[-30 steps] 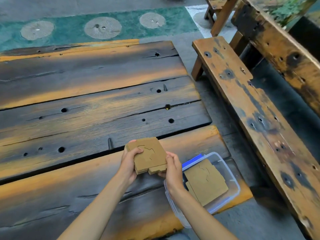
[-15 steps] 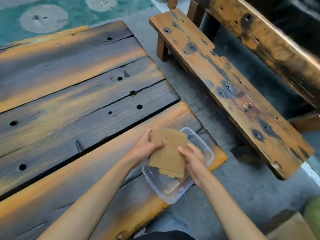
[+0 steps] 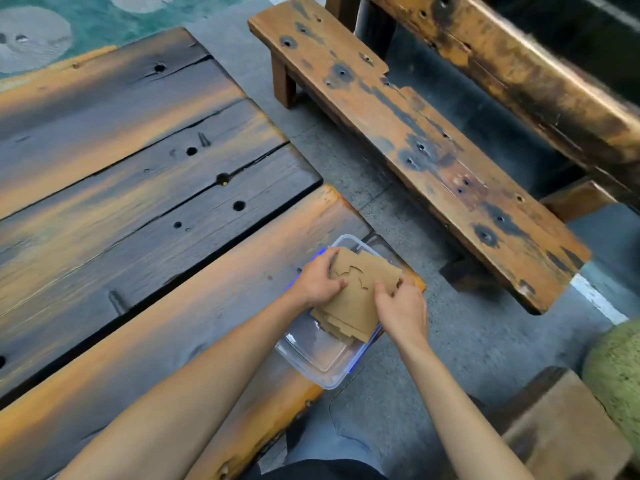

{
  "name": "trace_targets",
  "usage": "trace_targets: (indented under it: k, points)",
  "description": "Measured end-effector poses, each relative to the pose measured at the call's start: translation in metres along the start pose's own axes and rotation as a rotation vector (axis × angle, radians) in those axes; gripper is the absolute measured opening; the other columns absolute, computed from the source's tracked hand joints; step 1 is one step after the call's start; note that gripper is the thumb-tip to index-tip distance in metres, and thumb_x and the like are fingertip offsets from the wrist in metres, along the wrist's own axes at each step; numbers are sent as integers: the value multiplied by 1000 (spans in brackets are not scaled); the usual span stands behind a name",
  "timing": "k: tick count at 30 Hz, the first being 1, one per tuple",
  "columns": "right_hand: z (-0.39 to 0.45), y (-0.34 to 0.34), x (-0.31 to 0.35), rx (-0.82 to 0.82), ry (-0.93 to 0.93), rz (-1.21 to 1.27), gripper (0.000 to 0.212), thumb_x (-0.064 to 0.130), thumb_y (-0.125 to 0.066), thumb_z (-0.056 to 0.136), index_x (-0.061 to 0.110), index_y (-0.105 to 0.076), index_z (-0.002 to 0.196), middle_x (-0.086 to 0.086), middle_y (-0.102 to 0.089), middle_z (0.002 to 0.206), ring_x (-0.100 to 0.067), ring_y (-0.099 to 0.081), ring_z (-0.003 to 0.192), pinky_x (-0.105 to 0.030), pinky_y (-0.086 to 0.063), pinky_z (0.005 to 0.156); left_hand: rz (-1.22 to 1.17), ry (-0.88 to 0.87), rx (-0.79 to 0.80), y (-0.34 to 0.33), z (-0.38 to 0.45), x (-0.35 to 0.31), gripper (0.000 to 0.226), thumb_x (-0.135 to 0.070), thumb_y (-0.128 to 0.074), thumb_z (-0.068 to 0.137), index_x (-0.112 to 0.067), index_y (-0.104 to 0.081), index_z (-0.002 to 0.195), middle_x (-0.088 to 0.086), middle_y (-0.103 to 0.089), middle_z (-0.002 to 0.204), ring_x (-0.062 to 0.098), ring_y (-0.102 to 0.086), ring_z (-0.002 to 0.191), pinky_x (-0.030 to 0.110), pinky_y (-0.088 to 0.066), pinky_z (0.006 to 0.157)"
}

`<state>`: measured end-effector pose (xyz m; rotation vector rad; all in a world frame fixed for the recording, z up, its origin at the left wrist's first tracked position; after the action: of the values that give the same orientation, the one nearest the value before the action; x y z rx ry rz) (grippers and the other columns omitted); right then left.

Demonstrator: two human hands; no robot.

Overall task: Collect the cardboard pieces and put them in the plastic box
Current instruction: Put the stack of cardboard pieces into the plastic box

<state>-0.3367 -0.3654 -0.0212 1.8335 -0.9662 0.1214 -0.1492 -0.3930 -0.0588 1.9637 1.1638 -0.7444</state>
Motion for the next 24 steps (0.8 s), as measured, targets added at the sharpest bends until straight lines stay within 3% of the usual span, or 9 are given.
trace_targets:
  k: [2, 5, 8, 10, 16, 24]
  points:
    - [-1, 4, 1, -37, 35, 4, 62, 41, -55, 96, 14, -42, 150, -12, -48, 149, -37, -53, 130, -46, -43, 105, 215, -12, -2, -8, 3, -2, 54, -18, -66, 84, -14, -50, 136, 11, -65, 125, 31, -60, 117, 34, -46, 99]
    - [-2, 8, -4, -52, 51, 37, 63, 38, -54, 98, 13, -36, 153, -14, -44, 152, -38, -51, 132, -44, -41, 105, 371, -22, -23, -17, -3, -5, 43, -19, -61, 82, -11, -47, 122, 17, -59, 117, 37, -57, 114, 39, -47, 90]
    - [-2, 7, -13, -36, 69, 38, 59, 34, -55, 98, 12, -38, 151, -15, -47, 146, -36, -54, 125, -43, -43, 98, 389, -70, -65, -20, -12, -11, 64, -20, -59, 89, -7, -35, 146, 16, -43, 149, 32, -41, 139, 35, -34, 113]
    - [-4, 4, -15, -33, 86, 21, 58, 31, -58, 96, 14, -40, 148, -15, -47, 143, -37, -54, 123, -44, -43, 98, 369, -98, -113, -17, -20, -13, 69, -21, -56, 93, -5, -26, 154, 12, -33, 159, 27, -33, 146, 31, -25, 117]
    - [-11, -5, -16, -53, 121, -49, 56, 30, -64, 92, 18, -45, 143, -15, -44, 135, -39, -49, 124, -45, -43, 99, 374, -100, -142, -13, -43, 5, 62, -23, -51, 97, -7, -30, 153, 10, -38, 158, 24, -39, 144, 34, -29, 118]
    - [-19, -22, 9, -42, 285, -139, 54, 29, -62, 93, 16, -50, 145, -10, -39, 154, -31, -31, 140, -43, -33, 112, 360, -75, -155, 4, -68, 23, 56, -17, -50, 94, -14, -38, 149, 3, -54, 144, 22, -53, 127, 29, -39, 100]
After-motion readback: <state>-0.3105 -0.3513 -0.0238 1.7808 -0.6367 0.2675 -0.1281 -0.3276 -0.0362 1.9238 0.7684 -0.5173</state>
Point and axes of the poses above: each hand's wrist, its own z-axis towards the middle knuckle, its own y-axis out of the back of the hand, x = y × z, the point moved 8 cm from there along z, towards the middle knuckle
